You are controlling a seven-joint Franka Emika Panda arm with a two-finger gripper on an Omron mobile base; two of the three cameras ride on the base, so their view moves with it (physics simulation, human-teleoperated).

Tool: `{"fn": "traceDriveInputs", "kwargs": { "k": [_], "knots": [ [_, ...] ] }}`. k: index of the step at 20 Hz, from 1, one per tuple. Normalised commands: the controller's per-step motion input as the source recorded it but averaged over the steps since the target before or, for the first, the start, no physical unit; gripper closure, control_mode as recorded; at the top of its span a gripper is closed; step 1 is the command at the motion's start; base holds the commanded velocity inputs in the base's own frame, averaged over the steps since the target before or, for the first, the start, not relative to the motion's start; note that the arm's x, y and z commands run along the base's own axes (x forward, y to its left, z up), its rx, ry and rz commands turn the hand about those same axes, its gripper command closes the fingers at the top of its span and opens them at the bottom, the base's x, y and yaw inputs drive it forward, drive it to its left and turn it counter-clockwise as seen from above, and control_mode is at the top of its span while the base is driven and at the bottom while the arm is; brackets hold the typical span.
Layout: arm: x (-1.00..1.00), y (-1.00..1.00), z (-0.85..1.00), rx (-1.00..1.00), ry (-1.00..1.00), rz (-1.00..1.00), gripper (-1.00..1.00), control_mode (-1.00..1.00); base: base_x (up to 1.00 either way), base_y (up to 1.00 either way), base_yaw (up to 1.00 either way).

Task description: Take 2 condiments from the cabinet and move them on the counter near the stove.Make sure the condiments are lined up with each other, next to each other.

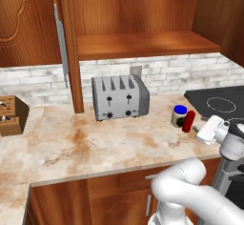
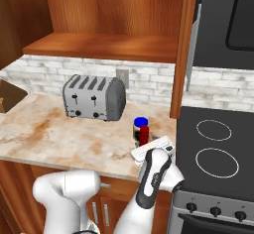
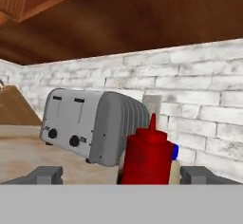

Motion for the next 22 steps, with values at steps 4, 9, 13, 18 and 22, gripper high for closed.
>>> {"fn": "traceDriveInputs", "kwargs": {
  "k": [4,9,13,18,22],
  "knots": [
    [-0.68,0.0,0.86,0.0,-0.2,0.0,-1.0,-1.0,0.0,0.0,0.0],
    [-0.65,0.19,0.89,0.0,-0.1,0.0,-1.0,-1.0,0.0,0.0,0.0],
    [-0.51,0.5,0.79,-0.07,0.0,0.0,-1.0,-1.0,0.0,0.0,0.0],
    [-0.35,0.61,0.57,-0.14,0.0,0.0,-1.0,-1.0,0.0,0.0,0.0],
    [-0.27,0.57,0.39,-0.16,0.01,0.0,-1.0,-1.0,0.0,0.0,0.0]
  ]
}}
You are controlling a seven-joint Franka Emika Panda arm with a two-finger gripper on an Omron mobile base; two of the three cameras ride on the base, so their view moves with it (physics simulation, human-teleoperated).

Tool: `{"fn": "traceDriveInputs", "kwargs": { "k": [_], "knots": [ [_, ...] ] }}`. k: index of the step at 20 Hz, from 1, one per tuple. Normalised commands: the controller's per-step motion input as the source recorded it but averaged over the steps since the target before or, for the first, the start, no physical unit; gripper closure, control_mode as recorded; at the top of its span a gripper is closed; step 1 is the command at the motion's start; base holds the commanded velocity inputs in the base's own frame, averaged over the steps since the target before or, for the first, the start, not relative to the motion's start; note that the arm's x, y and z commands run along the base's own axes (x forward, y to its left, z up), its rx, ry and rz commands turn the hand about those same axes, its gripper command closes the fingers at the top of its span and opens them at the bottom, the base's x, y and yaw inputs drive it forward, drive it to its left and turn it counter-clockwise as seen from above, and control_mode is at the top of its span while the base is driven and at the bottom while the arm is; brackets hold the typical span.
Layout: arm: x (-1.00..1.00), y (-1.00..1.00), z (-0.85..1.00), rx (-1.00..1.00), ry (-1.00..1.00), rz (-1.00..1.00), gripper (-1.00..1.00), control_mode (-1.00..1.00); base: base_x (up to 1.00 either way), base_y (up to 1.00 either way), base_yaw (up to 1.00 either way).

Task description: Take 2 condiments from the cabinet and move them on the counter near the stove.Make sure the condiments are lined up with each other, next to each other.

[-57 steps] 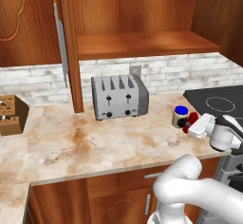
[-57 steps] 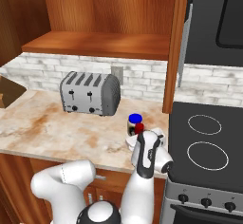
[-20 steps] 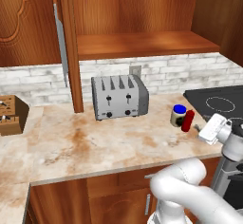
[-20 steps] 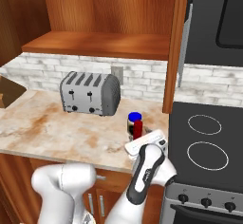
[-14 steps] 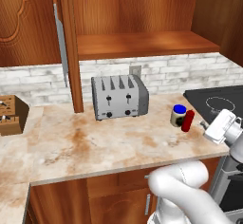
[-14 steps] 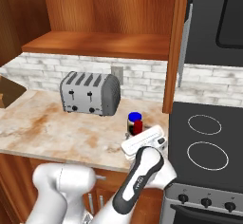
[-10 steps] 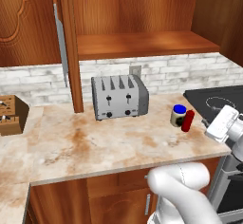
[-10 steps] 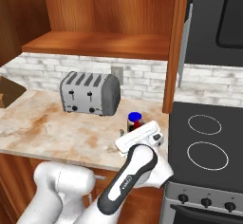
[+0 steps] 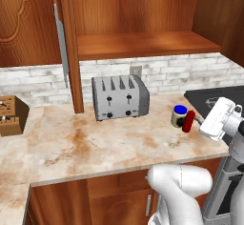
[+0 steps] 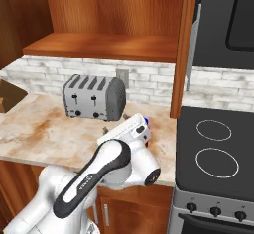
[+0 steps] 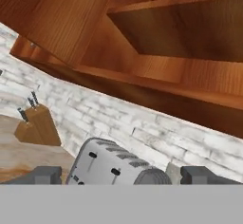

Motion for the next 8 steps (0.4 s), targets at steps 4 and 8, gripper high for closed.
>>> {"fn": "traceDriveInputs", "kwargs": {
  "k": [4,8],
  "knots": [
    [-0.21,0.51,0.34,-0.15,0.04,0.0,-1.0,-1.0,0.0,0.0,0.0],
    [-0.07,0.5,0.38,-0.15,0.09,0.0,-1.0,-1.0,0.0,0.0,0.0]
  ]
}}
